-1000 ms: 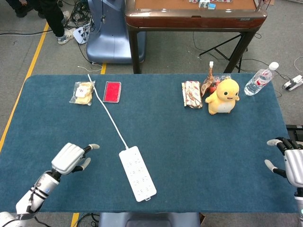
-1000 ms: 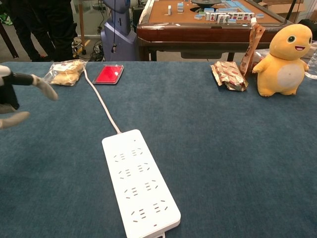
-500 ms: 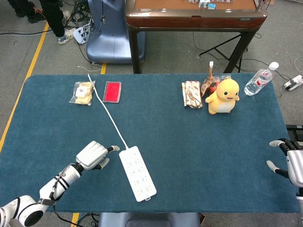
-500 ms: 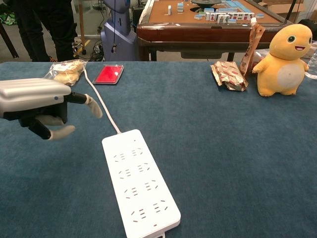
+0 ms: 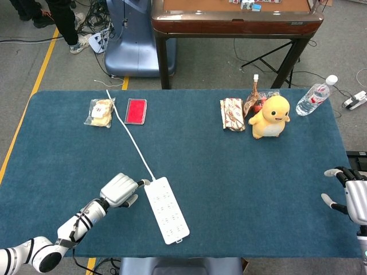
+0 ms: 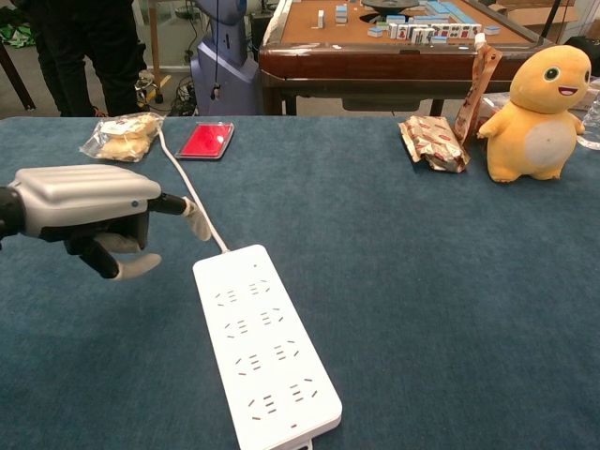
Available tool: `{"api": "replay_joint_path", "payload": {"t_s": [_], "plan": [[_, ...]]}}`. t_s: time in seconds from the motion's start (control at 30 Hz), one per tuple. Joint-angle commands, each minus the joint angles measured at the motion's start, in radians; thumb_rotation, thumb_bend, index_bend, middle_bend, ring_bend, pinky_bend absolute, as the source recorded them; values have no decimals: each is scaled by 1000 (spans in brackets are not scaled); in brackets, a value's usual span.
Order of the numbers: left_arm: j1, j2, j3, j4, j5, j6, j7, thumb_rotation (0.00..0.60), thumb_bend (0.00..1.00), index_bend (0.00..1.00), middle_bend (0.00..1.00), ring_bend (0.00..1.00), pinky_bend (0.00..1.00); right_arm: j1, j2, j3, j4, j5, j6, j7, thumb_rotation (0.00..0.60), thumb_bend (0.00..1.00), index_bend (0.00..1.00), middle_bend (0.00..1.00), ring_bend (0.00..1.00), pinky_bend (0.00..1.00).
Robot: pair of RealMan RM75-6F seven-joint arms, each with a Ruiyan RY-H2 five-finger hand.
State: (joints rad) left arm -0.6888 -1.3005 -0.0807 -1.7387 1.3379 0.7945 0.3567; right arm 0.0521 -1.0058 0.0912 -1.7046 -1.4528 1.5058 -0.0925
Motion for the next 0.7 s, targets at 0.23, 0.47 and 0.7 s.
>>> {"api": "replay_joint_path", "payload": {"t_s": [0.23, 0.47, 0.7], "plan": [[-34, -46, 13, 3, -56, -14, 47, 600, 515, 263, 1000, 1000, 1000, 0, -4, -1, 2, 5, -5, 2, 600, 132, 387, 367, 340, 513], [-58, -76, 25, 23, -91, -21, 74, 600, 516, 261, 1000, 1000, 1000, -4, -5, 0, 10, 11, -3, 12, 600, 131, 387, 367, 341, 513], [-72, -92, 38, 40, -122, -18, 93, 600, 515, 259, 1000, 1000, 1000, -7, -7, -1, 21, 11, -2, 25, 600, 131, 387, 367, 341, 513]]}}
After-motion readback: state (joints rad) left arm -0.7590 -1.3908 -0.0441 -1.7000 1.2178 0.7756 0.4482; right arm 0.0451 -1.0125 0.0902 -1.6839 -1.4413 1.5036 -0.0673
